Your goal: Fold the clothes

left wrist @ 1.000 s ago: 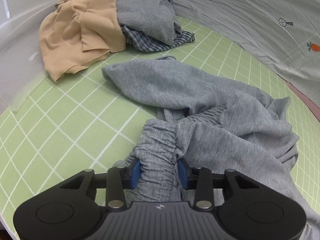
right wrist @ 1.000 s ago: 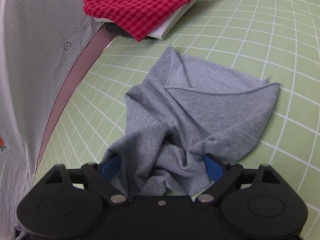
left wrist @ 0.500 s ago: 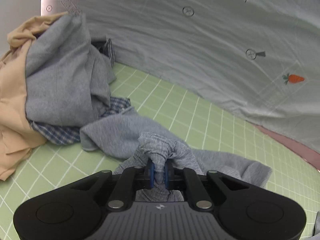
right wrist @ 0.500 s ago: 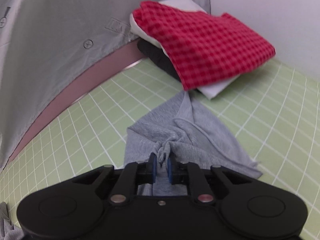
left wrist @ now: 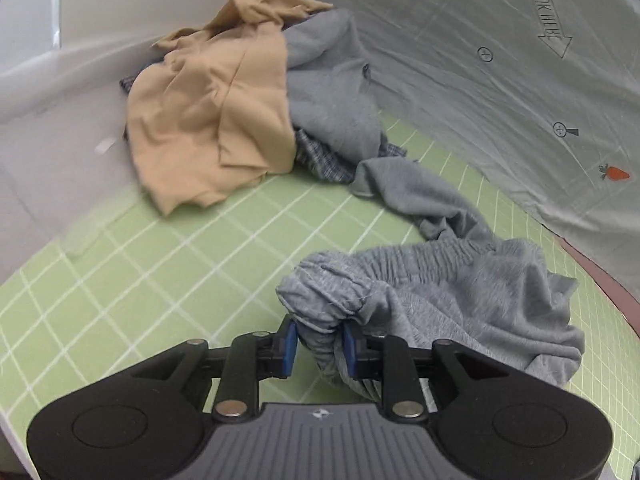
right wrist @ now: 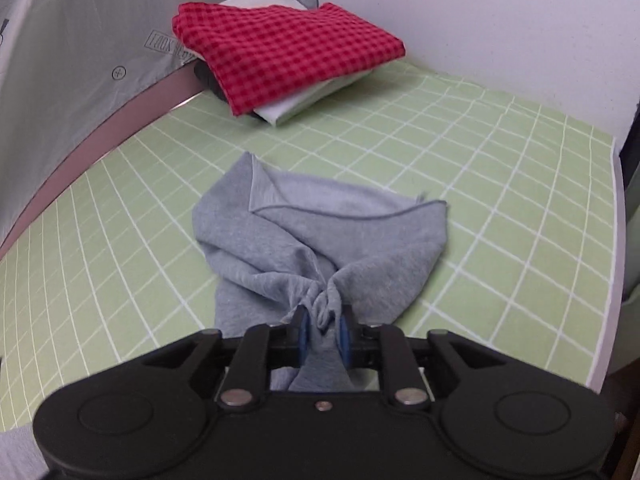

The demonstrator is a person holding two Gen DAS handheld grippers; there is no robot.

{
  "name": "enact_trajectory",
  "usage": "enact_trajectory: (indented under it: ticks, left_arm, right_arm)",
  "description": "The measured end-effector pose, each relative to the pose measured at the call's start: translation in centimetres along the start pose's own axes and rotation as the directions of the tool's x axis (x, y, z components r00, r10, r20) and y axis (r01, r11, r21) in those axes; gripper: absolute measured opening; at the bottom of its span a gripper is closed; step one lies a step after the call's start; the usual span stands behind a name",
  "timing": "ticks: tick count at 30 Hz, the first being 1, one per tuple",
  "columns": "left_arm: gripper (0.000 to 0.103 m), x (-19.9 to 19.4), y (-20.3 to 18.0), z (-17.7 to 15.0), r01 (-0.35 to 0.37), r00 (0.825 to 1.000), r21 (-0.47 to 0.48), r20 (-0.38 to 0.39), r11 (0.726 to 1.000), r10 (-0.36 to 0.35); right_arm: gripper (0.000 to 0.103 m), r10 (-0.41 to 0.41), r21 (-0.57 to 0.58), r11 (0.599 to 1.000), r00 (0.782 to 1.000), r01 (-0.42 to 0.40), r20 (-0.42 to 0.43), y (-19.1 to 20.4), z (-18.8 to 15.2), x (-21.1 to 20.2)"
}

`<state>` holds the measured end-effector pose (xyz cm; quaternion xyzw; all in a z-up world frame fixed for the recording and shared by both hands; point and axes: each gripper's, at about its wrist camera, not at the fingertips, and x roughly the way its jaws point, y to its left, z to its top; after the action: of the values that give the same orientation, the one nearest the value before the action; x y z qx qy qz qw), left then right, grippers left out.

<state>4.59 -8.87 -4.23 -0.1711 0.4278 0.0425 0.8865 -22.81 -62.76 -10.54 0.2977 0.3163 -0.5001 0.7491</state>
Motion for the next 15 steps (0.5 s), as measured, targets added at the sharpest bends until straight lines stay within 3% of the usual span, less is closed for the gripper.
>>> enact_trajectory:
  ticks: [2,4,9,12,15]
  left_arm:
    - [0.049,-0.8,0.7,-1.0,-0.011,1.000,-0.063,0.018,0.998,0.012]
    - [0.064,-1.3,1.5,-1.6,-0.018,0.999,-0.135,0.030,0.991,0.022]
    - [0.069,-1.4,2.9,-2.5,0.044,0.999,-0.312,0.029,0.949,-0.036]
    - [0.074,-1.4,3.1,-2.4,0.092,0.996,-0.391,0.050,0.916,-0.079]
    - [0.076,-1.2,2.7,-2.1,0.097,0.995,-0.391,0.049,0.915,-0.085]
  right_arm:
    - [0.047,0.012,0.003,1.000,1.000,-0.012,0.008,0.3,-0.2,-0.4]
    - [0.052,0.028,-0.001,1.000,0.999,-0.028,0.019,0.8,0.0,-0.8]
    - [0.067,0.074,0.057,0.996,0.997,-0.074,0.010,1.3,0.5,-0.6]
    - [0.071,0.084,0.104,0.991,0.996,-0.084,0.000,1.1,0.7,-0.3]
    - [0.073,0.063,0.092,0.994,0.998,-0.064,0.015,1.2,1.0,-0.6]
